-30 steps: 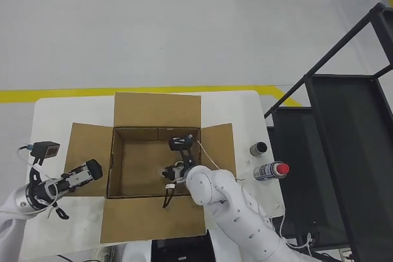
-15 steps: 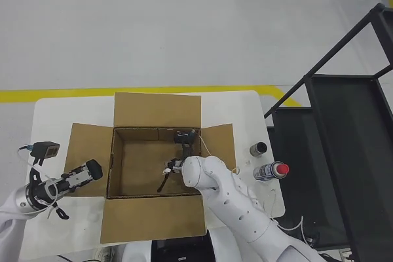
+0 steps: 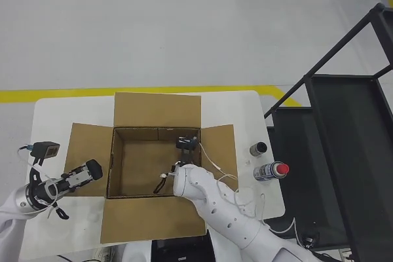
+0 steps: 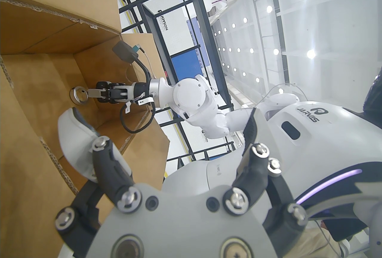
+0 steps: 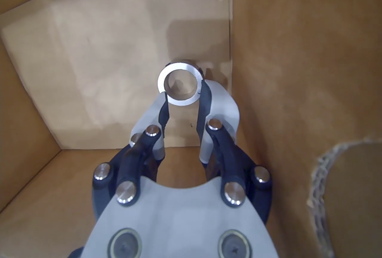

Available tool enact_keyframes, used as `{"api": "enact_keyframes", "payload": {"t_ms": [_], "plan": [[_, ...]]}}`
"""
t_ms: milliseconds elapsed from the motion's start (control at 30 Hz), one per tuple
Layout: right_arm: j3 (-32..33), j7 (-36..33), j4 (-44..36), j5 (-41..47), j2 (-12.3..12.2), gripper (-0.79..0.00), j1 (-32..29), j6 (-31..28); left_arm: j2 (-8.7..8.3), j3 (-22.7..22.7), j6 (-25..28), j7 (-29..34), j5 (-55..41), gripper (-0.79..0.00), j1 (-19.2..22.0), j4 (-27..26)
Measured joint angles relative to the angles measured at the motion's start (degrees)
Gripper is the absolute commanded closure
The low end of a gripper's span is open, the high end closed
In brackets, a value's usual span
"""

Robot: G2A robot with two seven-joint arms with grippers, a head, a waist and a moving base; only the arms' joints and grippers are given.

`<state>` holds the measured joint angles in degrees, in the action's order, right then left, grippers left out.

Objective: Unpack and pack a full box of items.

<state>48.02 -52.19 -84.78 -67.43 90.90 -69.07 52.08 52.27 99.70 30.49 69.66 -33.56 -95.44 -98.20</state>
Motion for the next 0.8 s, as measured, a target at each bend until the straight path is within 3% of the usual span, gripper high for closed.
{"api": "enact_keyframes", "payload": {"t_ms": [133,233,567,800], "plan": [[-0.3,0.7,1.9,0.5,0.7,-0.212,1.0,0.7,0.00,0.0,0.0,0.0,0.0,-0.785,0.0,0.0],[-0.4,0.9,3.5,1.2,1.2,-0.160,1.8,0.9,0.00,0.0,0.0,0.0,0.0,-0.785,0.0,0.0],[-0.3,1.9,7.9,2.3,2.5,-0.191,3.7,1.9,0.00,0.0,0.0,0.0,0.0,-0.785,0.0,0.0],[-0.4,3.0,9.0,2.2,3.2,-0.157,3.9,3.0,0.00,0.0,0.0,0.0,0.0,-0.785,0.0,0.0]]}}
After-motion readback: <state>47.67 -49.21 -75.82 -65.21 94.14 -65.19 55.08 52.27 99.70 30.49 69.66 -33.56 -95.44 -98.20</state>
